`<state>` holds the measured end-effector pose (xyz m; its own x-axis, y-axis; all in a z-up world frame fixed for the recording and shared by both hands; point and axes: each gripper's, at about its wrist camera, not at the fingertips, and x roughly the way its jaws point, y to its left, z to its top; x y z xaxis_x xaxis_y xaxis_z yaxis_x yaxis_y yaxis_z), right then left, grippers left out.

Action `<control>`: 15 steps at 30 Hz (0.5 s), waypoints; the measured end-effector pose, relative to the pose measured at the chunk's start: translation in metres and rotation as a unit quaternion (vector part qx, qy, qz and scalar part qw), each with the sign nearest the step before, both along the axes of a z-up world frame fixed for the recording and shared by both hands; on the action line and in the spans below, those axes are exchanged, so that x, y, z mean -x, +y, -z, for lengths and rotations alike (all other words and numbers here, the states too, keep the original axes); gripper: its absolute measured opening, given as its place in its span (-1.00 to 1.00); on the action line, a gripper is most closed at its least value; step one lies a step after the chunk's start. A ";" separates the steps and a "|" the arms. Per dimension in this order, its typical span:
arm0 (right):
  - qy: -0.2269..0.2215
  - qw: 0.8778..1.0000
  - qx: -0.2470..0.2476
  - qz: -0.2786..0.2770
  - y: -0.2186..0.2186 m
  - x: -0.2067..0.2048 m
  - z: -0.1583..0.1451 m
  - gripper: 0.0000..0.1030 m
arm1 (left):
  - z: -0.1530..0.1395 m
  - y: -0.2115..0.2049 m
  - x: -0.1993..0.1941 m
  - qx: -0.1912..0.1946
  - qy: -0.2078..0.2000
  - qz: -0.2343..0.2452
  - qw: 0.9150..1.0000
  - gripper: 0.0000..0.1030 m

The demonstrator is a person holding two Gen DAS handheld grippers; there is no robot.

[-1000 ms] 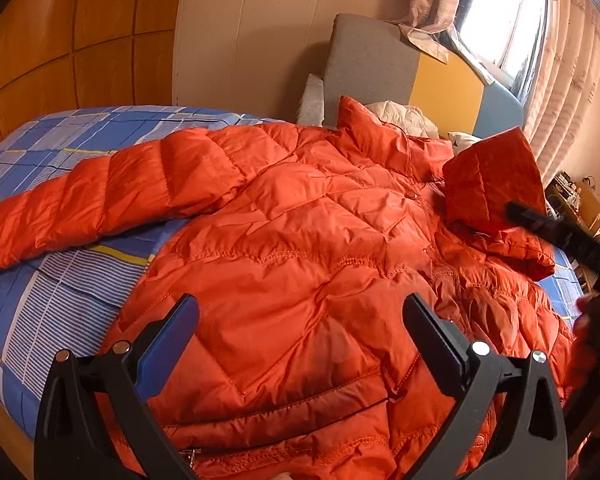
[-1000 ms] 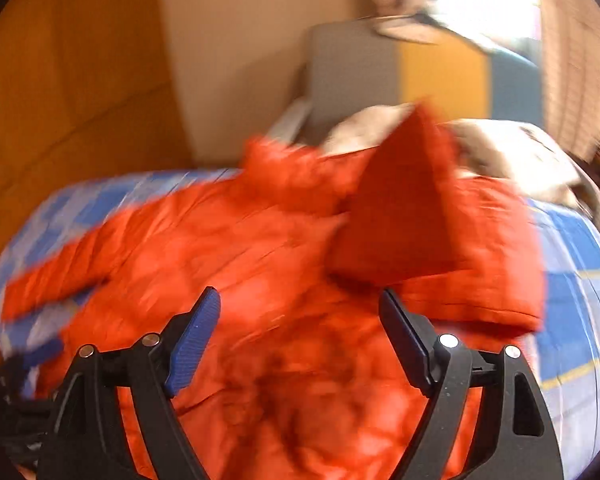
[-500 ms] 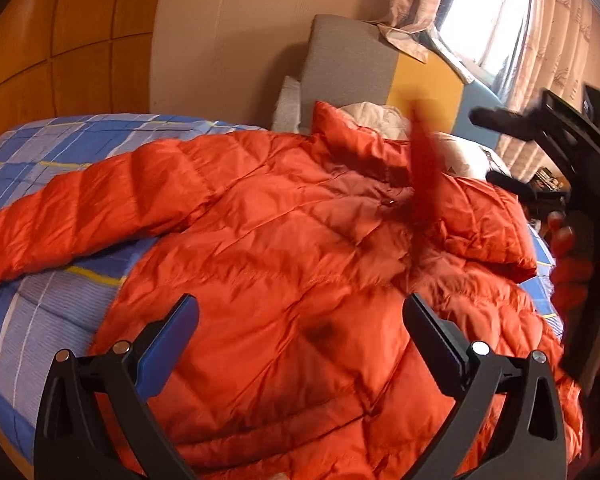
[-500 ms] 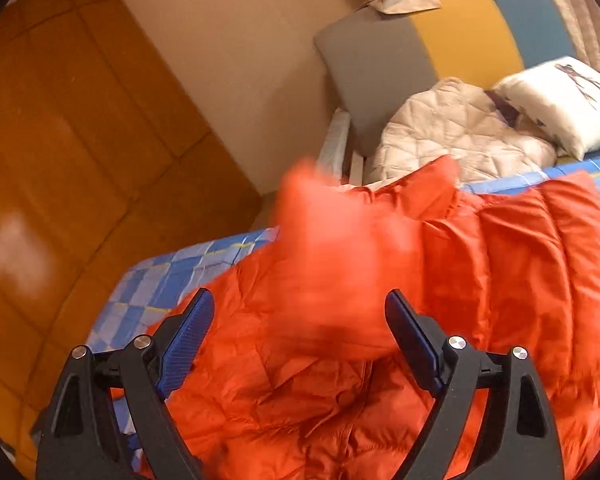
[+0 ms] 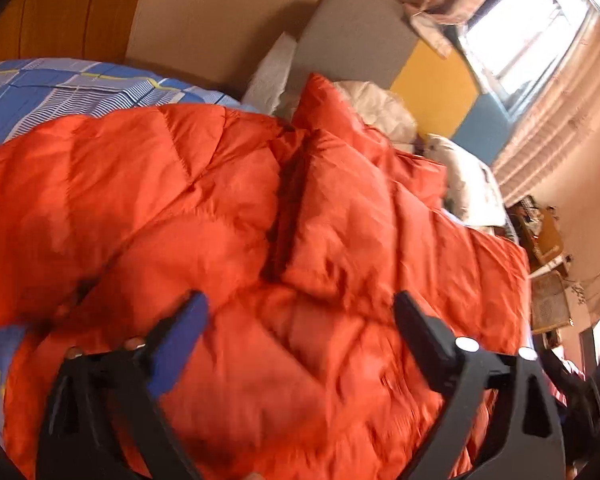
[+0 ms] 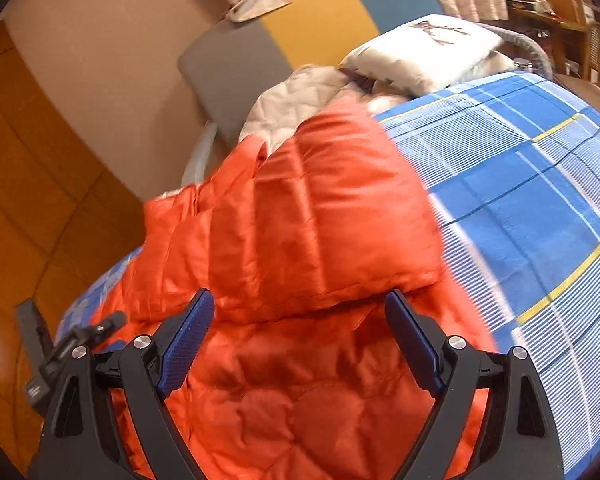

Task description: Fold large clothes

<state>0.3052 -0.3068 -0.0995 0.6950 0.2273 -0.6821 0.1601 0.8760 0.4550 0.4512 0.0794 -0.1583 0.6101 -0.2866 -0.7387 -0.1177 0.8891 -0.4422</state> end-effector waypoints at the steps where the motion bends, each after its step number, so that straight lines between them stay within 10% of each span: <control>1: -0.004 1.000 0.006 0.010 -0.003 -0.003 -0.002 0.69 | 0.003 -0.002 -0.009 0.007 0.005 0.001 1.000 0.54; 4: -0.009 0.999 0.016 0.033 -0.006 -0.012 -0.001 0.69 | 0.009 -0.007 -0.029 0.008 0.016 0.008 1.000 0.20; 6: -0.008 0.999 0.021 0.039 -0.011 -0.019 0.000 0.69 | 0.008 -0.012 -0.035 -0.006 0.015 0.018 1.000 -0.76; 15: 0.011 0.999 0.039 0.008 0.013 -0.055 0.016 0.69 | -0.019 0.038 0.006 -0.011 -0.029 -0.040 0.999 -0.90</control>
<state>0.3604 -0.2941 -0.1151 0.6827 0.1609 -0.7128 0.1845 0.9059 0.3812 0.4450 0.1175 -0.1394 0.6719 -0.2192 -0.7075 -0.1632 0.8879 -0.4301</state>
